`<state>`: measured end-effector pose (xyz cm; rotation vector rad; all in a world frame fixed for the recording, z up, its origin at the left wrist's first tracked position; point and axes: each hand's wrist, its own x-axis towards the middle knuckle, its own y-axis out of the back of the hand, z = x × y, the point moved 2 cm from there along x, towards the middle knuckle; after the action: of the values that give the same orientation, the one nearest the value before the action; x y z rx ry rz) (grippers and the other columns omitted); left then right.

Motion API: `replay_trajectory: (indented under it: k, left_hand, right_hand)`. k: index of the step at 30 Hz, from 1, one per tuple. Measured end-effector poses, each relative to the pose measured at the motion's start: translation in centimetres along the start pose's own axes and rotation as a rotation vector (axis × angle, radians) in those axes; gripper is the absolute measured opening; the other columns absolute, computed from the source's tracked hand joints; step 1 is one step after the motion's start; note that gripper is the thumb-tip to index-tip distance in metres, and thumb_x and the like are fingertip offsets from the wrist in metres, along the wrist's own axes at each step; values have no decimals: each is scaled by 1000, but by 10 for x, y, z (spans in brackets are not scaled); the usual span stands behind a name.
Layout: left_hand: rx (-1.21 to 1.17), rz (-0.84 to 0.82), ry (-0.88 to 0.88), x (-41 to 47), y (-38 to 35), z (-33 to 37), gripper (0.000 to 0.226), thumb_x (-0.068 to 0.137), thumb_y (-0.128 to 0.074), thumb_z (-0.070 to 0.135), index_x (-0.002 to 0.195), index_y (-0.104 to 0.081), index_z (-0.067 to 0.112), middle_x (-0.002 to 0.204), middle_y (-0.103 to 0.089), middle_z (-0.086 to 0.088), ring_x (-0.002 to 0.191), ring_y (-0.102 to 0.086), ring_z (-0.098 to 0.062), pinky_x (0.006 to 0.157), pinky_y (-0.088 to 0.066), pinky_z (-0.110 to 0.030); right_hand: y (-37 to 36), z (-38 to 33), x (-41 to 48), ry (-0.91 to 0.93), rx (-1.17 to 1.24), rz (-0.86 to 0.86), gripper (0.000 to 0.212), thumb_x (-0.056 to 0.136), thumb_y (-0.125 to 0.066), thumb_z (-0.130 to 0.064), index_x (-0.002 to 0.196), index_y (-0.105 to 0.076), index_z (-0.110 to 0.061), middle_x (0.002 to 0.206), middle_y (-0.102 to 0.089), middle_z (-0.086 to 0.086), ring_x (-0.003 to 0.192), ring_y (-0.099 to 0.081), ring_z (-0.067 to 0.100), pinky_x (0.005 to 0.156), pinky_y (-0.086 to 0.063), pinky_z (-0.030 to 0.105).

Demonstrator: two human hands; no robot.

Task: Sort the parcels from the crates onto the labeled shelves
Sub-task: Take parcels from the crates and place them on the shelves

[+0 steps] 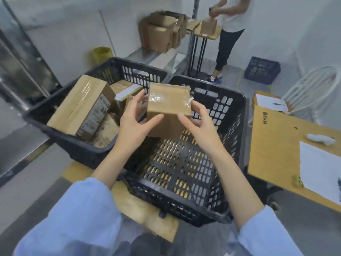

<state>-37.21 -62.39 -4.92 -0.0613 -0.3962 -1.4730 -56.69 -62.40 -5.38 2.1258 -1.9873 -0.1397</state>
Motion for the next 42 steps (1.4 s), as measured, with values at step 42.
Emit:
replay_trajectory:
  k: [42]
  left_hand:
    - [219, 1014, 46, -545, 425, 142, 71, 70, -79, -12, 119, -47, 27, 125, -58, 25, 127, -52, -2, 111, -41, -39]
  right_hand:
    - [-478, -209, -380, 558, 266, -1082, 93, 79, -79, -3, 152, -26, -30, 153, -39, -15, 136, -45, 8, 108, -46, 38]
